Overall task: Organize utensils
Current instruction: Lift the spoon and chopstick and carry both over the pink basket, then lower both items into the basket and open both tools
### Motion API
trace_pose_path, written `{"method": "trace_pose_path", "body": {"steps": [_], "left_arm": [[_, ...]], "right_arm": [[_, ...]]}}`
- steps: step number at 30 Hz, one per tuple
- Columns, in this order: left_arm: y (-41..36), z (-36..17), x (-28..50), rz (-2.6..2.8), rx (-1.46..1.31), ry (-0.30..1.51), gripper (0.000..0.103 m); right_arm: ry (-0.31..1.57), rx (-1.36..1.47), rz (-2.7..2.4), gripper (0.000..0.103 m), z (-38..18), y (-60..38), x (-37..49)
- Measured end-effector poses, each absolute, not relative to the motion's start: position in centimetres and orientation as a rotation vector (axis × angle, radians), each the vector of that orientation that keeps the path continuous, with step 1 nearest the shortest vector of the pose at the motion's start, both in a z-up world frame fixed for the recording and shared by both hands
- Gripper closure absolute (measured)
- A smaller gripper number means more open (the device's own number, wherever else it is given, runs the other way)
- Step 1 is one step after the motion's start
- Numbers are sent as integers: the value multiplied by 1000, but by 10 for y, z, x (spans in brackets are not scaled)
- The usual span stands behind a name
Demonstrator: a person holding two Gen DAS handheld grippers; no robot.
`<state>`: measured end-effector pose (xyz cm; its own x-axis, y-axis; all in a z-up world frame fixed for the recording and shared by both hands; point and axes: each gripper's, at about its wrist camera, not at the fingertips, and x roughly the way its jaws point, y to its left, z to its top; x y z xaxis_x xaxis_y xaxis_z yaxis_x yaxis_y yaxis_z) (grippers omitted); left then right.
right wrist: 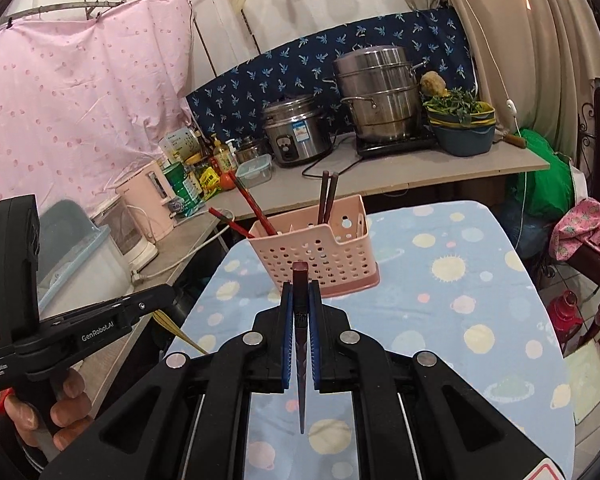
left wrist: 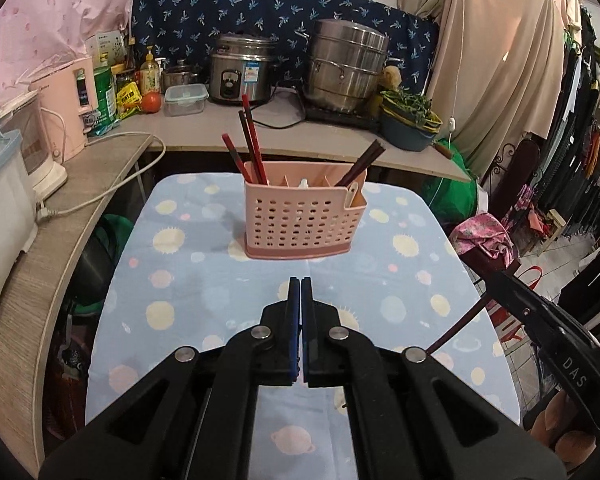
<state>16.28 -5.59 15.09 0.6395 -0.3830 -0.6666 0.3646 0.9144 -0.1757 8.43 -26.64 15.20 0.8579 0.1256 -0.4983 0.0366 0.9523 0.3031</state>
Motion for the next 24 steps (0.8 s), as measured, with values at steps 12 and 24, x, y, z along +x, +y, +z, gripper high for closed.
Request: {"method": "trace_pose_path", "body": {"steps": [12,24], "left_arm": [[-66,211,219,-428,-66,649,103],[-83,252,290,-410,-83,547,103]], "right_arm": [[404,331,21,96,201,-283,136],[251,359,-10,96,260,-301,211]]}}
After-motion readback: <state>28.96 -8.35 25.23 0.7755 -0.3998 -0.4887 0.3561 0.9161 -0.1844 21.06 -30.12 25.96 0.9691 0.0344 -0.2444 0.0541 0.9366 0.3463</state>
